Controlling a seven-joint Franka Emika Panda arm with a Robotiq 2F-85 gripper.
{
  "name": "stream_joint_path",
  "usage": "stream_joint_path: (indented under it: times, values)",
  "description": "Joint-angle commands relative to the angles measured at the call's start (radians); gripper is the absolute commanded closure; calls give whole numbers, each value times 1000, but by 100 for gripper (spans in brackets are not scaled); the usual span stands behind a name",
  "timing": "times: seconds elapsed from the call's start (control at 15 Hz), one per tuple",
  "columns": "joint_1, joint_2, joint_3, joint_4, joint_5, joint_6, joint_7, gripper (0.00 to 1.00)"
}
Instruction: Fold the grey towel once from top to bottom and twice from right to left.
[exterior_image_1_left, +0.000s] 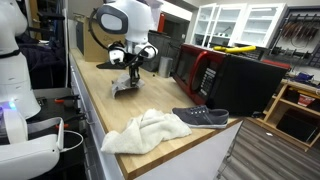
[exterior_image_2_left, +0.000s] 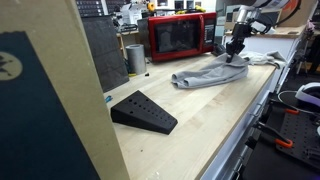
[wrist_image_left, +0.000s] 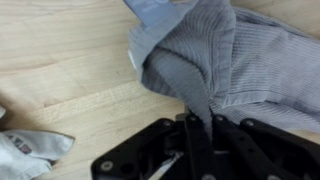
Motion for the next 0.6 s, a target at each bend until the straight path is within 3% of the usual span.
stream_joint_path:
  times: [0.0,0.53]
  values:
    - [5,-114,-16,-49,-83,-1,57,99]
    - [35,-193,4,-72,-197,-11,125,99]
